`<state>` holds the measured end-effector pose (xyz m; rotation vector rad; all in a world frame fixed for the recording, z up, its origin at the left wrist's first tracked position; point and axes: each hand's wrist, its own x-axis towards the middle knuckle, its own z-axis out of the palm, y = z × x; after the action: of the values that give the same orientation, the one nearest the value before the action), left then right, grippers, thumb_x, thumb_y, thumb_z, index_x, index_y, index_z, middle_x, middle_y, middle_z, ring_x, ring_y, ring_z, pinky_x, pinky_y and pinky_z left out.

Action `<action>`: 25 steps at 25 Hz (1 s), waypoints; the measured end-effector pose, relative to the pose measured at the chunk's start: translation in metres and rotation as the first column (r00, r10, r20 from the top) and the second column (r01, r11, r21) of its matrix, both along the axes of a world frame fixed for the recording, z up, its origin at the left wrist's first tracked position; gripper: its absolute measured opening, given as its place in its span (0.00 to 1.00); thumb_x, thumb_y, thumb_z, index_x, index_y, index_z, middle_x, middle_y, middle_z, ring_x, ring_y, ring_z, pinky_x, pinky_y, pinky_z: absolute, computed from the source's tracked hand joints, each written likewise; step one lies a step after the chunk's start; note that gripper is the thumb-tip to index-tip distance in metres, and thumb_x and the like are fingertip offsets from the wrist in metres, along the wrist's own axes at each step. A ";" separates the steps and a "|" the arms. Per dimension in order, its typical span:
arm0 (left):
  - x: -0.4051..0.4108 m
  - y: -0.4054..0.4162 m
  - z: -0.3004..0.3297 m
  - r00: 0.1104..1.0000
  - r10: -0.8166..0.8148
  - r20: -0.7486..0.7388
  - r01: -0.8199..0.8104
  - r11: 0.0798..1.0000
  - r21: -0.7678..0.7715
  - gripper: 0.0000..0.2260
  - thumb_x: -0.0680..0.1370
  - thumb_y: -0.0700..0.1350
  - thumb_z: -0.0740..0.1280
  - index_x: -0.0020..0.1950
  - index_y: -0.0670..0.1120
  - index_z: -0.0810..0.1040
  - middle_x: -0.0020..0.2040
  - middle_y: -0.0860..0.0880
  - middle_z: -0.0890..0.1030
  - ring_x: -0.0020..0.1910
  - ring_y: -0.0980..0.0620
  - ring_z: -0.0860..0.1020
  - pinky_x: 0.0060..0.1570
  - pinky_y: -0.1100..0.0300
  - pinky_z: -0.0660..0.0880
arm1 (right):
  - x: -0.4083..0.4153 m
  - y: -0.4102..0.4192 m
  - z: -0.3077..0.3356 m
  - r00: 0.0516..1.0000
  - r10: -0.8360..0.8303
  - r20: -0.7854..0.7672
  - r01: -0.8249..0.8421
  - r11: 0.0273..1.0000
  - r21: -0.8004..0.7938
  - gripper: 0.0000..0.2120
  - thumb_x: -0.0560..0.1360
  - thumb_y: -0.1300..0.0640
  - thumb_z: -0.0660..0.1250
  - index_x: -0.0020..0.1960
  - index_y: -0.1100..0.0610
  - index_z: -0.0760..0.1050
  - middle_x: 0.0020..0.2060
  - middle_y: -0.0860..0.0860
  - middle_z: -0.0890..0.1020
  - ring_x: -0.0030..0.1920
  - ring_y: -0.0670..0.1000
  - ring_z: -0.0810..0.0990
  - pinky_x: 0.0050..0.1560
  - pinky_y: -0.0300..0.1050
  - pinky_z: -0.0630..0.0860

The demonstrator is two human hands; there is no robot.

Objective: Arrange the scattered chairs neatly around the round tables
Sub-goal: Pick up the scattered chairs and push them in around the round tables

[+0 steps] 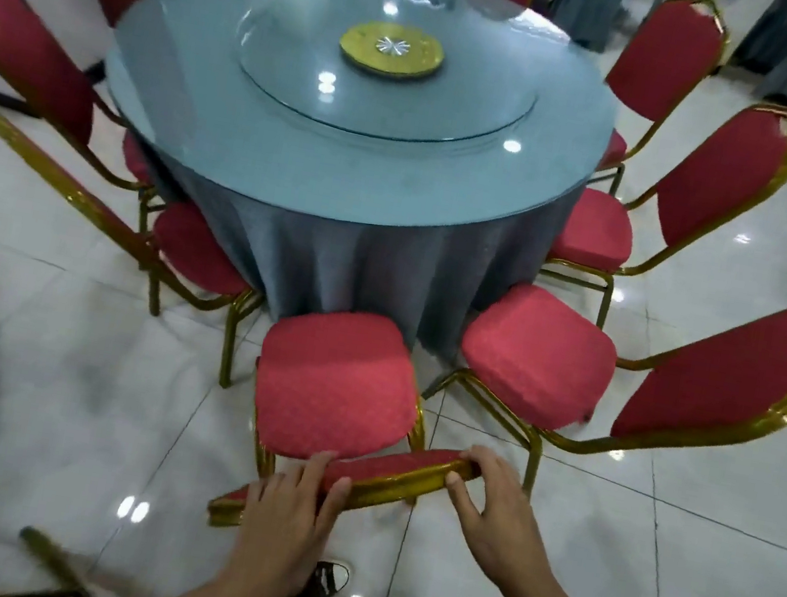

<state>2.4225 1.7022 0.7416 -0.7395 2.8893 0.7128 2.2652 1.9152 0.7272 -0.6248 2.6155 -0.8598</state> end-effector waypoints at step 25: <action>-0.125 -0.211 -0.027 0.981 0.041 -0.192 -0.026 0.996 0.082 0.34 0.78 0.70 0.33 0.78 0.61 0.60 0.78 0.54 0.62 0.79 0.54 0.56 0.78 0.47 0.41 | -0.056 -0.198 -0.025 0.962 -0.267 -0.064 0.268 0.963 0.008 0.36 0.79 0.29 0.40 0.81 0.47 0.51 0.81 0.55 0.51 0.81 0.54 0.45 0.79 0.59 0.52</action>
<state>2.2973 1.4913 0.7144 -0.7501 3.0050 0.9474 2.2093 1.7171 0.7022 -0.3000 2.8043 -0.9058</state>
